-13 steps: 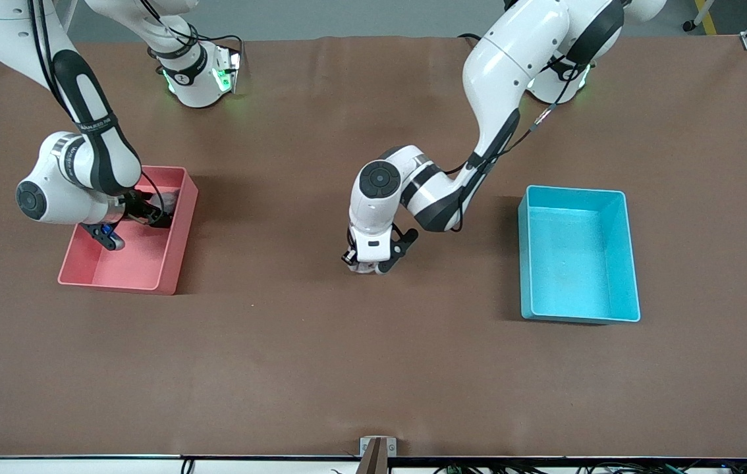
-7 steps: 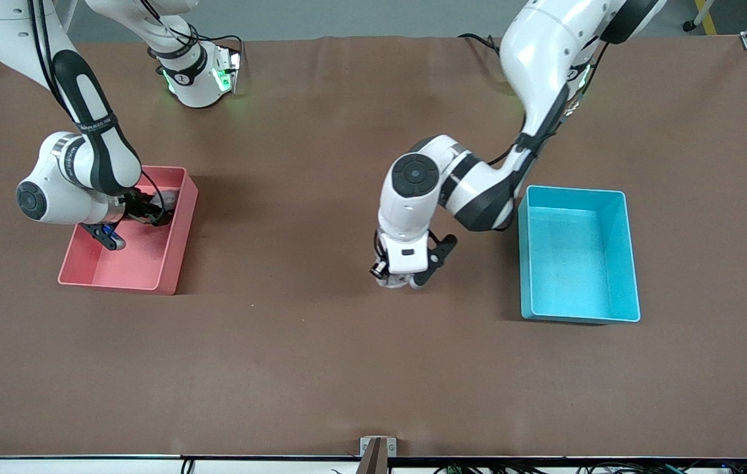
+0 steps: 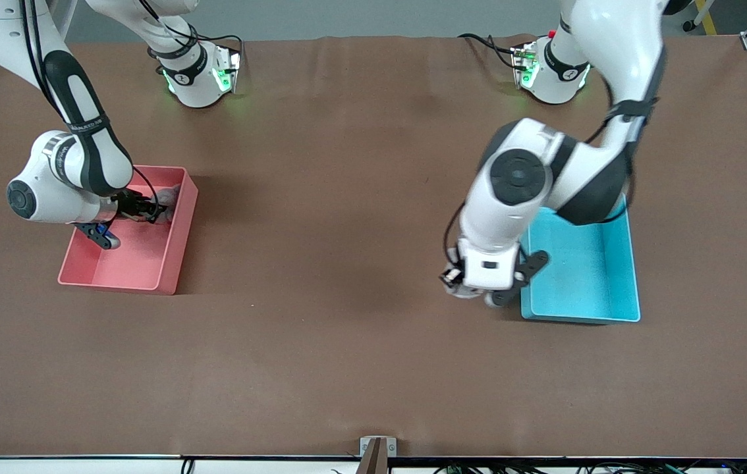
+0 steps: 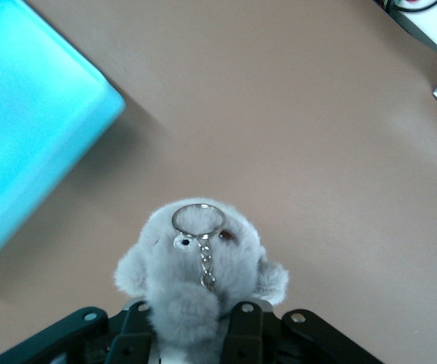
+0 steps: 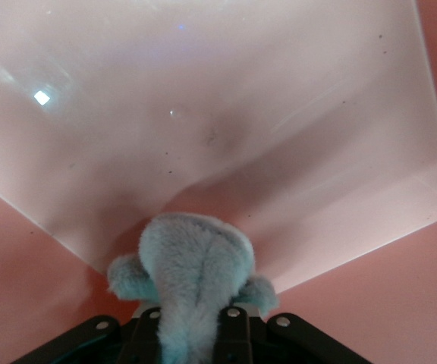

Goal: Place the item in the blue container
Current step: 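Carry the plush to the blue box while the right gripper grasps another, then release the plush in the blue box while the right gripper sets another plush down, then grasp the second plush with the left gripper while the right arm withdraws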

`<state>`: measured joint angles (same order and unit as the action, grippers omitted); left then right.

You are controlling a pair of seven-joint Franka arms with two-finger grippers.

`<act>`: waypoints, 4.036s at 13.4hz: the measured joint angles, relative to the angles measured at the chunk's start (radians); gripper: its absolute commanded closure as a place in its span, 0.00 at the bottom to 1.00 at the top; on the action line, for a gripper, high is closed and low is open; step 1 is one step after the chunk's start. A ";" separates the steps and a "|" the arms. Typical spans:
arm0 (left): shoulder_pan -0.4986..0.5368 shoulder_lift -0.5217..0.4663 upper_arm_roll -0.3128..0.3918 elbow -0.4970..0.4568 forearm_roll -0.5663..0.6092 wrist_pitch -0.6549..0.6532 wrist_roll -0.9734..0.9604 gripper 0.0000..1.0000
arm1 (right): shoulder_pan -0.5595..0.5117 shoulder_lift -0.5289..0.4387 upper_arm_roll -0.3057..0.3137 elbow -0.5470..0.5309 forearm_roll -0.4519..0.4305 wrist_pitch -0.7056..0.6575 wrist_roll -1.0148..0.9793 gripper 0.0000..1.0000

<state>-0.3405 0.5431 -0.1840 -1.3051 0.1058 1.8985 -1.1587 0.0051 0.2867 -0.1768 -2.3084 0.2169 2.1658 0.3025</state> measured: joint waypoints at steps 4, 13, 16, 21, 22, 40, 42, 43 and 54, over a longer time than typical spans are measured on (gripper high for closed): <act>0.179 -0.063 0.000 -0.005 -0.031 -0.202 0.342 1.00 | 0.000 -0.001 0.001 0.123 0.000 -0.172 -0.002 0.99; 0.393 -0.026 0.001 -0.235 -0.026 -0.176 0.473 0.47 | 0.197 0.017 0.019 0.583 0.045 -0.604 0.397 1.00; 0.408 0.023 0.003 -0.273 -0.017 -0.115 0.473 0.00 | 0.318 0.048 0.024 0.586 0.130 -0.493 0.581 1.00; 0.411 0.030 0.003 -0.265 -0.009 -0.102 0.472 0.00 | 0.599 0.165 0.028 0.597 0.178 -0.161 0.981 1.00; 0.411 0.025 0.002 -0.263 -0.009 -0.102 0.470 0.00 | 0.640 0.200 0.028 0.612 0.178 -0.119 1.036 1.00; 0.128 0.088 -0.134 -0.230 -0.046 0.108 -0.334 0.00 | 0.769 0.410 -0.005 0.813 0.148 -0.017 1.147 0.00; 0.069 0.115 -0.135 -0.224 -0.046 0.171 -0.436 0.00 | 0.717 0.395 -0.010 0.875 0.116 -0.142 1.028 0.00; 0.041 0.126 -0.136 -0.222 -0.046 0.197 -0.482 0.00 | 0.685 0.375 -0.012 0.888 0.084 -0.193 0.949 0.00; -0.263 0.279 -0.107 -0.138 -0.047 0.557 -0.994 0.00 | 0.222 0.106 -0.020 0.867 -0.119 -0.545 -0.052 0.00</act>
<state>-0.6031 0.8221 -0.2908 -1.4429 0.0592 2.4558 -2.1532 0.2267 0.3924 -0.1964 -1.4412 0.0980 1.6212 0.2505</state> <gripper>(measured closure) 0.000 0.000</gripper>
